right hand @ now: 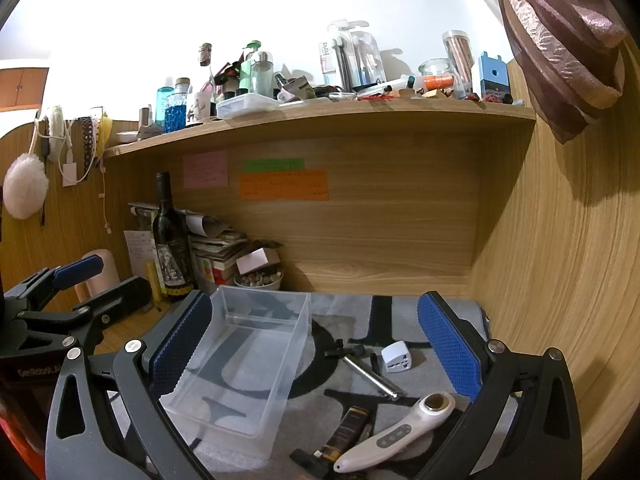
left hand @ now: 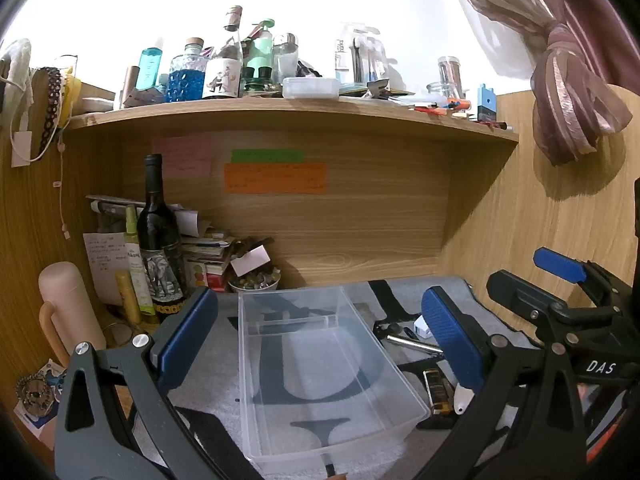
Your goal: Organize rigid objects
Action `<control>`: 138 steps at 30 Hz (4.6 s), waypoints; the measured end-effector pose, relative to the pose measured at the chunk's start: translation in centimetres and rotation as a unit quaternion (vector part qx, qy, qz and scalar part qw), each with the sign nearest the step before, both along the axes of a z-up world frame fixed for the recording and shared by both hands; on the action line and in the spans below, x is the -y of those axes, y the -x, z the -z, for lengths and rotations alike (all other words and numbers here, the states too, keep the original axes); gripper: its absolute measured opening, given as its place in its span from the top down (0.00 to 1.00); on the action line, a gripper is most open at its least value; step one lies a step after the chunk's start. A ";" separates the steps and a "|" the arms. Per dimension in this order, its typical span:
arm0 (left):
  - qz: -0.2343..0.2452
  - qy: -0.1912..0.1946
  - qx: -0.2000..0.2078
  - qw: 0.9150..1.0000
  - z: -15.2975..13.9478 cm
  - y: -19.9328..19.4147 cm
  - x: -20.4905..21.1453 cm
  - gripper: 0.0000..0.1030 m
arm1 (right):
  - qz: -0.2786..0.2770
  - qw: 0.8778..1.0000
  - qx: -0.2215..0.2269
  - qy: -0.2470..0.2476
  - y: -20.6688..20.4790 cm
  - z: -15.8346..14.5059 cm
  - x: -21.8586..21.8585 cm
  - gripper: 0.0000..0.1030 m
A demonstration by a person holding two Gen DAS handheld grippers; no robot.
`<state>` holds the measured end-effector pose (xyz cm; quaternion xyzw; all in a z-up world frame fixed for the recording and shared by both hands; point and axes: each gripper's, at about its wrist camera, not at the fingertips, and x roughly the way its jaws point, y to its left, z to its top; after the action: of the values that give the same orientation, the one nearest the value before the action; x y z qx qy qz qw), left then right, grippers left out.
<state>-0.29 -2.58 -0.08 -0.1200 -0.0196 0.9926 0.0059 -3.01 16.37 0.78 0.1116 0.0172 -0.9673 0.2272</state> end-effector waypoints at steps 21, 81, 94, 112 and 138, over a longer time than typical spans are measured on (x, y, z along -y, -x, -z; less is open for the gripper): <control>0.002 0.004 -0.003 1.000 0.1 -0.3 -0.3 0.00 | -0.001 1.000 0.001 -0.001 -0.1 0.0 0.0 0.00; 0.058 -0.005 0.305 0.951 10.6 11.8 7.6 0.85 | 0.152 0.920 0.357 -0.047 13.4 13.9 -7.2 0.30; 0.056 -0.008 0.302 0.952 10.6 11.9 7.7 0.85 | 0.156 0.935 0.315 -0.049 14.3 13.3 -6.6 0.53; 0.049 -0.005 0.284 0.958 10.6 11.7 7.5 0.86 | 0.103 0.979 0.169 -0.056 12.5 4.4 -2.4 0.63; 0.058 -0.019 0.272 0.960 10.8 11.6 8.0 0.86 | -0.075 0.978 0.160 -0.109 12.0 2.4 11.8 0.63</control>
<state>-11.89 -10.54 -10.86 -0.3859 -0.0322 0.9200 0.0602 -14.98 4.55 -1.63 0.2870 0.0948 -0.9095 0.2854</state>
